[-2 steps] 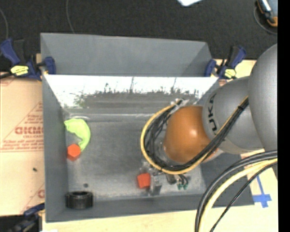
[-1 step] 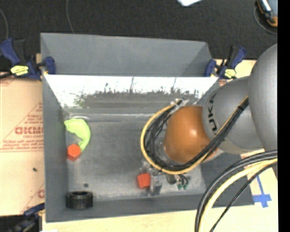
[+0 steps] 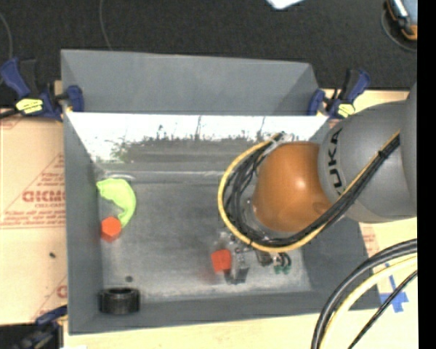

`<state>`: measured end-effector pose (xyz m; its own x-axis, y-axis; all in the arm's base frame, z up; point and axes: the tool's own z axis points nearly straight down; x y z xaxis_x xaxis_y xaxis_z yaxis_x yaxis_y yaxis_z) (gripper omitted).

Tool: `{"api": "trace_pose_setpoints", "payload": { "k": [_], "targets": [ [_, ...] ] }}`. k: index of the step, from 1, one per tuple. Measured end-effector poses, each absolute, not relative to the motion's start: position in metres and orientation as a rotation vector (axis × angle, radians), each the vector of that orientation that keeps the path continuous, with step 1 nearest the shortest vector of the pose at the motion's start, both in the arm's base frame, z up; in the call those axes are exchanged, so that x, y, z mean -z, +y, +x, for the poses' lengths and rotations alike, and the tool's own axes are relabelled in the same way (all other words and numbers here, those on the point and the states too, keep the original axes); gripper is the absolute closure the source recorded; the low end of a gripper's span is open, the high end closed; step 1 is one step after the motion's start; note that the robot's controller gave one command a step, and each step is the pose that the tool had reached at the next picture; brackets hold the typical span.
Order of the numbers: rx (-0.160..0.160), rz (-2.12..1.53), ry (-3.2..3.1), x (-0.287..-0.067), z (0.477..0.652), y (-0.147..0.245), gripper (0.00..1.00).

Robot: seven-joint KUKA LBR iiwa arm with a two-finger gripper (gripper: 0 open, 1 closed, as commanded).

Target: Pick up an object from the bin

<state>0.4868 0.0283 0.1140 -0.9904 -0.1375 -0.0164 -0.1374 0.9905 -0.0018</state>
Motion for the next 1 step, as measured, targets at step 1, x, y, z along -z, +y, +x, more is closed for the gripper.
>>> {"api": "trace_pose_setpoints", "payload": {
  "k": [1],
  "targets": [
    [0.001,-0.29,3.115,-0.1451,0.4956,0.0267,1.0]
  ]
}}
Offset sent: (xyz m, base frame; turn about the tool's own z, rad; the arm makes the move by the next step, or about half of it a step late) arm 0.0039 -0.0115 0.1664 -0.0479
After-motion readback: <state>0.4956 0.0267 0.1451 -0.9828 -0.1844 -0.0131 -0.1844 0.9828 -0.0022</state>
